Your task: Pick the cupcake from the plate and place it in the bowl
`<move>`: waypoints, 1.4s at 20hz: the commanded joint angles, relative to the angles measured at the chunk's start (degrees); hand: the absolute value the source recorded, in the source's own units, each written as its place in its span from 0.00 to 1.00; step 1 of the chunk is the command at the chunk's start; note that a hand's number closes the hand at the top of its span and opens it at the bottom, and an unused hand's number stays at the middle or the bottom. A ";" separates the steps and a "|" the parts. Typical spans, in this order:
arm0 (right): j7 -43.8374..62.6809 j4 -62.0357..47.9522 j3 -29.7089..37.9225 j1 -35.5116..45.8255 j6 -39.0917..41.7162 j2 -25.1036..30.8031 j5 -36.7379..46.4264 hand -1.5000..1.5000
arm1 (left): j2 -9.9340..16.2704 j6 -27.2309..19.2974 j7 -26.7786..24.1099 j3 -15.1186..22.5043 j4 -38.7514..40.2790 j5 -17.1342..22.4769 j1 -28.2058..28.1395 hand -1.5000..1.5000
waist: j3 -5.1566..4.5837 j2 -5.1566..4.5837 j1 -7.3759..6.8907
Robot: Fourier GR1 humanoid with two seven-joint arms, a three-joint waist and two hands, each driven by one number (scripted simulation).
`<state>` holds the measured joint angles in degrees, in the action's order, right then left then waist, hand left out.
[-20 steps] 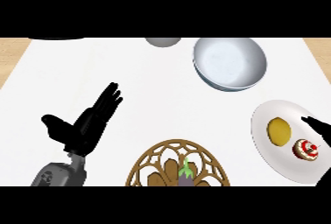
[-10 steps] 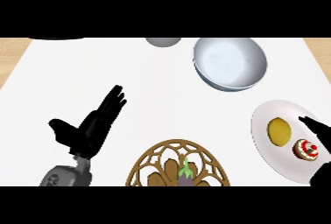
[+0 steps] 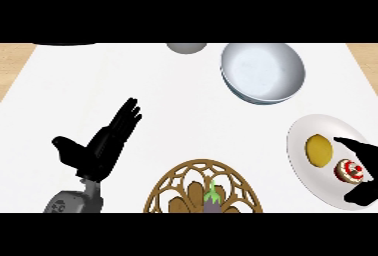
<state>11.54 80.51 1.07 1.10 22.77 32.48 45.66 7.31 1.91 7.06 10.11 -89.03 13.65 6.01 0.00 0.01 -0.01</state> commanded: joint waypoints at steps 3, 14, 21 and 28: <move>-10.59 -7.75 -0.15 0.35 -8.89 -1.97 4.06 1.00 | -0.97 0.25 1.96 -1.46 -0.90 -0.14 1.47 0.50 | 0.02 -0.03 -0.10; -10.50 -7.15 -0.86 4.39 -7.47 -4.80 10.22 1.00 | -4.49 0.50 1.77 -2.53 3.56 -3.12 4.61 0.50 | -0.01 -0.05 0.01; 1.35 3.90 -22.54 10.80 -2.88 -22.64 19.23 1.00 | -1.01 4.51 2.41 -2.87 0.08 -0.57 1.38 0.50 | -0.17 -0.22 -2.95; 19.45 9.78 -33.38 12.72 -3.67 -32.15 26.62 1.00 | -3.45 1.78 0.94 -1.75 -0.50 -3.01 -0.40 0.50 | -0.02 0.07 -0.30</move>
<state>23.13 87.96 -25.78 13.31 20.97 5.12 69.99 4.09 3.63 9.01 8.61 -90.18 11.01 6.08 -0.50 0.39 -0.85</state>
